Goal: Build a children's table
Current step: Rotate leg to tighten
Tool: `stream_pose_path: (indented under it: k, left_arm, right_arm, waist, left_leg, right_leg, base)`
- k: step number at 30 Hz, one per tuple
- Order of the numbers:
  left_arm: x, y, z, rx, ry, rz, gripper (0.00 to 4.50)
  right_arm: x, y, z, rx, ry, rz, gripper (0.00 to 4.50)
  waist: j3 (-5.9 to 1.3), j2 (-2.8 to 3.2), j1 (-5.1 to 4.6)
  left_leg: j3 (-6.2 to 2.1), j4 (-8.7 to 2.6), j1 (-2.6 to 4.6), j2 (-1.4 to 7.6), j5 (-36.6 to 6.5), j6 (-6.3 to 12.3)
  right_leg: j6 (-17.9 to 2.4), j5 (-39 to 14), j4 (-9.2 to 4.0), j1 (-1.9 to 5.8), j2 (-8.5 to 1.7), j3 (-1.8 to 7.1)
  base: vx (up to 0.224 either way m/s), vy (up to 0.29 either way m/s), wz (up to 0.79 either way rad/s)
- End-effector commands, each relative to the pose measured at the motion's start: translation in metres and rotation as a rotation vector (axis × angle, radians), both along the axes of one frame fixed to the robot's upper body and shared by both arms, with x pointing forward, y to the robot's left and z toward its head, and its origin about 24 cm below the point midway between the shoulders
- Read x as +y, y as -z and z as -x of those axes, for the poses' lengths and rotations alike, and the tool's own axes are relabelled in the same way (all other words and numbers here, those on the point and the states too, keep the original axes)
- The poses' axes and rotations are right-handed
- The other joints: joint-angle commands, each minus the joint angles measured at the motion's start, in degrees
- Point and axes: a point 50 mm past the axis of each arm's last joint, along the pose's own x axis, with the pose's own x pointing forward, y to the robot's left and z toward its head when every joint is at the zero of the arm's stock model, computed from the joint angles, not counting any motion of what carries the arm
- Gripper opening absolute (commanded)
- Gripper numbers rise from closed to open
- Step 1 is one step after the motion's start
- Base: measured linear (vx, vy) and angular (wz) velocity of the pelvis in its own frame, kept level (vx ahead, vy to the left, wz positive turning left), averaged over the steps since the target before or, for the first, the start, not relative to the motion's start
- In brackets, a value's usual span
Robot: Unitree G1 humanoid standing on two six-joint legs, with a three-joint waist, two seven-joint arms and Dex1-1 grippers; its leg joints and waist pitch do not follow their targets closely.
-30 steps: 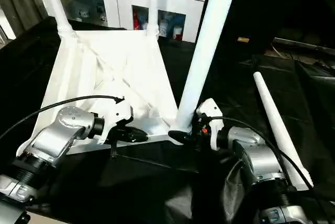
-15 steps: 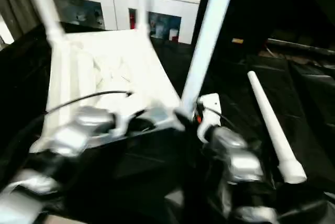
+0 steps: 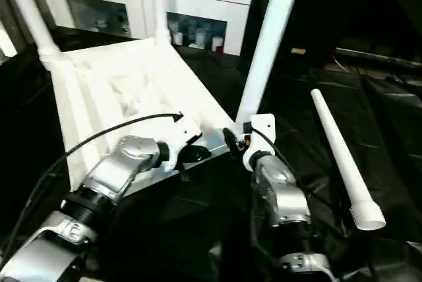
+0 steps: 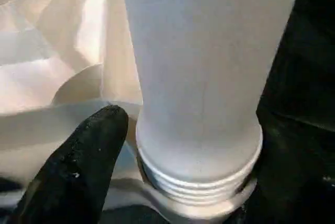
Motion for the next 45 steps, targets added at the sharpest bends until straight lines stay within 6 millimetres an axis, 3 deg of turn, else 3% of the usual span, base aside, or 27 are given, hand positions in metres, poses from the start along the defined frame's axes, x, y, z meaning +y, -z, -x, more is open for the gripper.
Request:
stream_pose_path:
  k: [1, 2, 6, 9, 16, 22, 27, 28, 30, 32, 33, 34, 35, 36, 38, 40, 41, 45]
  left_arm:
    - [-0.001, 0.006, 0.008, 0.031, 0.071, -0.015, 0.00]
    - [0.004, 0.006, 0.007, 0.036, 0.072, -0.021, 0.00]
    - [0.016, 0.004, 0.011, 0.049, 0.131, -0.003, 0.00]
    - [0.025, 0.001, 0.020, 0.065, 0.233, 0.021, 0.00]
    - [0.038, 0.001, 0.029, 0.107, 0.308, 0.008, 0.00]
    - [0.042, 0.002, 0.029, 0.105, 0.297, 0.002, 0.00]
    - [0.042, 0.004, 0.030, 0.109, 0.284, -0.006, 0.00]
    - [0.041, 0.006, 0.027, 0.106, 0.240, -0.012, 0.00]
    - [0.041, 0.006, 0.027, 0.105, 0.231, -0.013, 0.00]
    - [0.036, 0.010, 0.019, 0.063, 0.137, -0.027, 0.00]
    - [0.032, 0.012, 0.015, 0.066, 0.078, -0.026, 0.00]
    - [0.029, 0.013, 0.012, 0.071, 0.039, -0.024, 0.00]
    - [0.013, 0.015, 0.007, 0.076, -0.057, -0.019, 0.00]
    - [0.013, 0.015, 0.007, 0.076, -0.057, -0.019, 0.00]
    - [-0.008, 0.014, 0.005, 0.057, -0.111, -0.019, 0.00]
    - [-0.012, 0.014, 0.005, 0.054, -0.115, -0.021, 0.00]
    - [-0.023, 0.012, 0.007, 0.066, -0.106, -0.001, 0.00]
    - [-0.036, 0.009, 0.011, 0.071, -0.079, 0.020, 0.00]
  right_arm:
    - [0.020, 0.000, 0.009, 0.020, -0.237, -0.034, 3.76]
    - [0.014, -0.002, 0.011, 0.017, -0.284, -0.015, 3.76]
    - [-0.006, -0.005, 0.018, 0.028, -0.422, 0.035, 3.76]
    - [-0.017, -0.009, 0.022, 0.047, -0.508, 0.050, 3.76]
    - [-0.025, -0.011, 0.022, 0.057, -0.555, 0.055, 3.76]
    - [-0.022, -0.010, 0.025, 0.062, -0.578, 0.042, 3.17]
    - [-0.021, -0.006, 0.028, 0.071, -0.580, 0.033, 3.06]
    - [-0.021, -0.003, 0.024, 0.064, -0.501, 0.038, 3.04]
    - [-0.021, -0.002, 0.023, 0.063, -0.483, 0.040, 3.04]
    - [-0.021, 0.005, 0.015, 0.071, -0.292, 0.035, 3.02]
    - [-0.019, 0.010, 0.013, 0.084, -0.190, 0.015, 3.01]
    - [-0.017, 0.014, 0.011, 0.095, -0.124, 0.002, 3.01]
    - [-0.005, 0.022, 0.007, 0.124, 0.044, -0.045, 3.00]
    - [-0.005, 0.022, 0.007, 0.124, 0.044, -0.045, 3.00]
    - [0.014, 0.026, 0.004, 0.145, 0.129, -0.080, 2.98]
    - [0.019, 0.026, 0.004, 0.146, 0.130, -0.082, 2.98]
    - [0.030, 0.024, 0.003, 0.135, 0.097, -0.071, 2.98]
    - [0.040, 0.020, 0.003, 0.090, 0.043, -0.034, 2.98]
  waist:
    - [-2.75, 0.28, 0.12]
    - [-2.78, 0.07, 0.12]
    - [-2.87, 0.18, 0.36]
    - [-3.06, 0.23, 0.35]
    - [-3.09, 0.44, 0.73]
    - [-2.97, 0.19, 0.84]
    - [-3.13, 0.14, 0.84]
    - [-3.14, -0.14, 0.74]
    - [-3.04, 0.02, 0.77]
    - [-2.73, -0.08, 0.55]
    - [-2.51, 0.06, 0.32]
    - [-2.54, 0.01, 0.30]
    - [-2.42, -0.04, 0.09]
    - [-2.35, 0.24, 0.04]
    - [-2.24, 0.25, -0.38]
    - [-2.34, 0.12, -0.39]
    - [-2.31, 0.12, -0.43]
    - [-2.41, 0.27, -0.27]
  left_leg:
    - [-0.99, -4.36, -0.17, 2.51, -13.21, 2.06]
    - [-0.84, -4.26, -0.10, 2.58, -12.40, 2.57]
    - [-0.75, -4.05, -0.12, 2.64, -10.40, 3.51]
    - [-0.81, -3.97, -0.23, 2.81, -8.00, 4.58]
    - [-0.45, -3.80, 0.47, 2.98, -7.16, 4.77]
    - [-0.58, -3.93, 0.21, 2.84, -8.15, 3.49]
    - [-0.59, -3.82, 0.18, 2.87, -6.70, 3.72]
    - [-0.50, -3.75, 0.15, 2.81, -6.54, 3.99]
    - [-0.53, -3.80, 0.12, 2.80, -6.48, 3.88]
    - [-0.54, -4.00, 0.33, 2.78, -9.13, 2.79]
    - [-0.43, -4.05, 0.67, 2.70, -11.51, 1.80]
    - [-0.61, -4.12, 0.80, 2.79, -12.43, 0.97]
    - [-0.65, -4.20, 0.76, 2.61, -13.72, 0.12]
    - [-0.91, -4.33, 0.77, 2.69, -14.50, -0.49]
    - [-1.19, -4.51, 0.75, 2.60, -17.48, -1.07]
    - [-1.33, -4.45, 0.81, 2.43, -18.50, -1.00]
    - [-1.28, -4.47, 0.73, 2.39, -18.86, -0.69]
    - [-1.30, -4.50, 0.50, 2.29, -18.33, 0.09]
  right_leg:
    - [-9.30, -17.38, -4.98, 2.23, -5.01, 3.13]
    - [-9.78, -16.41, -4.92, 2.13, -5.03, 3.22]
    - [-10.96, -14.55, -4.61, 2.30, -5.09, 3.17]
    - [-12.69, -9.36, -3.86, 2.50, -4.92, 3.06]
    - [-15.31, -5.58, -3.42, 2.21, -4.90, 3.21]
    - [-13.73, -8.95, -3.58, 2.47, -4.96, 3.19]
    - [-13.72, -7.22, -3.32, 2.52, -4.94, 3.20]
    - [-13.83, -6.92, -3.33, 2.53, -4.91, 3.19]
    - [-13.83, -7.40, -3.38, 2.46, -5.00, 3.21]
    - [-12.90, -12.34, -3.99, 2.13, -4.95, 3.14]
    - [-12.16, -16.53, -4.52, 1.56, -5.01, 3.28]
    - [-11.67, -18.48, -4.63, 1.56, -5.09, 3.23]
    - [-10.53, -21.47, -4.94, 1.47, -5.01, 3.21]
    - [-10.02, -22.82, -4.94, 1.40, -5.08, 3.16]
    - [-7.78, -27.13, -5.69, 1.18, -5.11, 2.96]
    - [-6.33, -28.88, -6.03, 1.17, -5.11, 2.81]
    - [-5.79, -28.84, -6.16, 1.06, -4.99, 2.84]
    - [-5.33, -27.77, -6.25, 1.07, -5.01, 2.91]
  base:
    - [0.000, 0.000, 0.00]
    - [0.000, 0.000, 0.00]
    - [0.000, 0.000, 0.00]
    - [0.000, 0.000, 0.00]
    - [0.000, 0.000, 0.00]
    - [0.000, 0.000, 0.00]
    - [0.000, 0.000, 0.00]
    - [0.000, 0.000, 0.00]
    - [0.000, 0.000, 0.00]
    - [0.000, 0.000, 0.00]
    - [0.000, 0.000, 0.00]
    - [0.000, 0.000, 0.00]
    - [-0.054, 0.002, 0.01]
    - [-0.054, 0.002, 0.01]
    - [-0.028, 0.004, -0.02]
    - [0.000, 0.000, 0.00]
    - [0.000, 0.000, 0.00]
    - [0.000, 0.000, 0.00]
